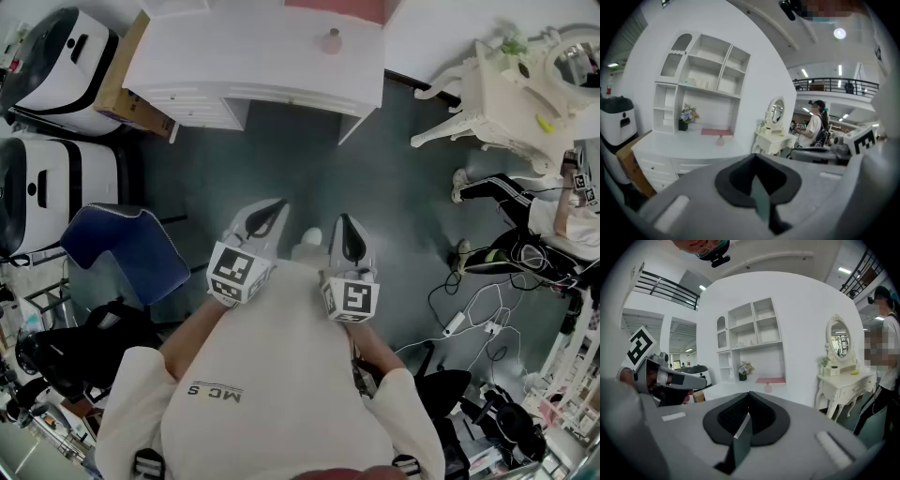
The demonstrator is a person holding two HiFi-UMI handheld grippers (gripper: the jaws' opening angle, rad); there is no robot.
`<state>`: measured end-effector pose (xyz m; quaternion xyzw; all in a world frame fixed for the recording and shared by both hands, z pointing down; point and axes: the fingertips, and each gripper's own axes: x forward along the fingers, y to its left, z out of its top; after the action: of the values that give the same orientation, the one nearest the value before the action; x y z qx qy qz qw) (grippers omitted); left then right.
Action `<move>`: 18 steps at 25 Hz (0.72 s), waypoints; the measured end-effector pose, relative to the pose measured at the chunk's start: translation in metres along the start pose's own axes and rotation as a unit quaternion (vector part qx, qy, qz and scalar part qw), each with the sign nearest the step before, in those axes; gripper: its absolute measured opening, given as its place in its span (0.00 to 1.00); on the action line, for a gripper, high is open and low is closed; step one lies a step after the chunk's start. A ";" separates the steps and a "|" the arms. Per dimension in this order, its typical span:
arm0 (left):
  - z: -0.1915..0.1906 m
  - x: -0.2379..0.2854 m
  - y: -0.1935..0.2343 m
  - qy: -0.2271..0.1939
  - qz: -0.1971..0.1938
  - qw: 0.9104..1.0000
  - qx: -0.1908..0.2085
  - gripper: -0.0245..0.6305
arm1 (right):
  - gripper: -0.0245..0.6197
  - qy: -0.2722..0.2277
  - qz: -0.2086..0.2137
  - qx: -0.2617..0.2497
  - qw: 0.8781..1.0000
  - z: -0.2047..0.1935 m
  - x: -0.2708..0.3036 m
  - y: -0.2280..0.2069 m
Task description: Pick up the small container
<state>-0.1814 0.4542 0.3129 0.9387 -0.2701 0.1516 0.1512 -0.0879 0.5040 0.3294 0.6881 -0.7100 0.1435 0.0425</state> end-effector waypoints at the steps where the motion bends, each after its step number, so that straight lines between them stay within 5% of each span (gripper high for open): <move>1: 0.002 0.003 -0.002 0.000 0.003 1.000 -0.001 0.04 | 0.02 -0.002 0.004 -0.003 1.000 0.002 0.000 -0.003; 6: 0.006 0.021 -0.014 0.005 0.020 1.000 -0.001 0.04 | 0.02 -0.010 0.018 -0.010 1.000 0.007 -0.002 -0.028; 12: -0.004 0.045 -0.020 0.005 0.052 0.999 0.009 0.04 | 0.02 -0.024 0.036 0.038 0.998 -0.009 0.013 -0.067; 18: -0.003 0.068 -0.003 0.011 0.074 0.997 -0.016 0.04 | 0.05 -0.011 0.059 0.012 0.998 -0.003 0.040 -0.082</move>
<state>-0.1255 0.4267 0.3398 0.9119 -0.3395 0.1683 0.1578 -0.0088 0.4649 0.3542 0.6474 -0.7478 0.1463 0.0179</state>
